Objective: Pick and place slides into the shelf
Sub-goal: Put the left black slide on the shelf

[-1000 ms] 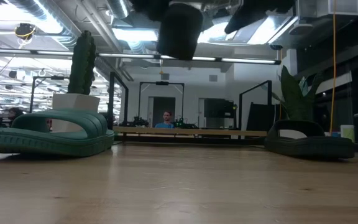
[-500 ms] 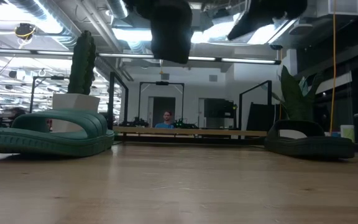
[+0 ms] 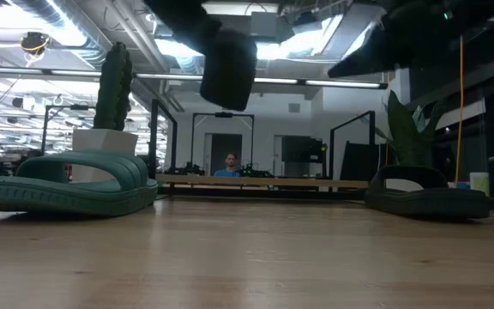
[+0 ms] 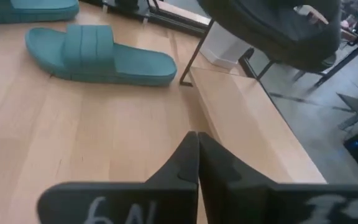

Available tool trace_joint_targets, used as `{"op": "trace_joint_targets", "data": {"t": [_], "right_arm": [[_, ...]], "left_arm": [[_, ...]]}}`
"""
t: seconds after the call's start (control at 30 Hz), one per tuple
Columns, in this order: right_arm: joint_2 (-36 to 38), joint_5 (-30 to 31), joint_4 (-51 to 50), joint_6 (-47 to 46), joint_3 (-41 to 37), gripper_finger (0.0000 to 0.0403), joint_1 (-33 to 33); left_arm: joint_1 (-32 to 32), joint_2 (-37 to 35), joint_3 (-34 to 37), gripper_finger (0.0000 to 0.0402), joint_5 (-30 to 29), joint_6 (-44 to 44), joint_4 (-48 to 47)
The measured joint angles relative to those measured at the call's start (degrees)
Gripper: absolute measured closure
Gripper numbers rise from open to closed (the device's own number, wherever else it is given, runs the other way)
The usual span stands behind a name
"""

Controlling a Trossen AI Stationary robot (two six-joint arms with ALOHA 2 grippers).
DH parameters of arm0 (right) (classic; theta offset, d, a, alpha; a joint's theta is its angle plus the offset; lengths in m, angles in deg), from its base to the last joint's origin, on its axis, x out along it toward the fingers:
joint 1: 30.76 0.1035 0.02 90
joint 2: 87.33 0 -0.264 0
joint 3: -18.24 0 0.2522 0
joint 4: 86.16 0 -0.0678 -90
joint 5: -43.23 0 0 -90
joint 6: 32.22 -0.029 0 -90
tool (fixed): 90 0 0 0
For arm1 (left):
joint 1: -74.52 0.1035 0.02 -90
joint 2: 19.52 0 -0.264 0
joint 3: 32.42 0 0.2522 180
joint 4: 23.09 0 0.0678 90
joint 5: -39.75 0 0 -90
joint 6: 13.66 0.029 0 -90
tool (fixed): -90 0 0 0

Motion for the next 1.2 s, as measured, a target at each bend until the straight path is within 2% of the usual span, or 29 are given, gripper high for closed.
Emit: {"op": "trace_joint_targets", "data": {"t": [0.23,0.37,0.63,0.87,0.97,1.2], "right_arm": [[1.70,-0.84,9.45,1.12,-7.53,0.0399,-0.03],[1.71,-2.77,10.02,1.46,-7.90,0.0399,-0.04],[1.71,-2.93,10.65,1.63,-7.90,0.0399,-0.04],[1.71,-2.93,11.57,1.64,-7.90,0.0398,-0.09],[1.71,-2.93,11.92,1.64,-7.88,0.0398,-0.17],[1.71,-2.93,12.29,1.61,-7.88,0.0398,-0.17]], "left_arm": [[4.29,0.00,5.69,0.0401,0.69,0.64,6.66],[6.34,0.02,9.17,0.0401,3.25,2.22,10.33],[9.95,0.00,13.91,0.0401,9.81,6.76,17.22],[11.98,0.66,14.59,0.0401,11.60,9.12,16.95],[13.01,1.50,14.55,0.0401,15.05,10.07,18.05],[15.54,4.88,14.57,0.0401,15.01,10.53,17.57]]}}
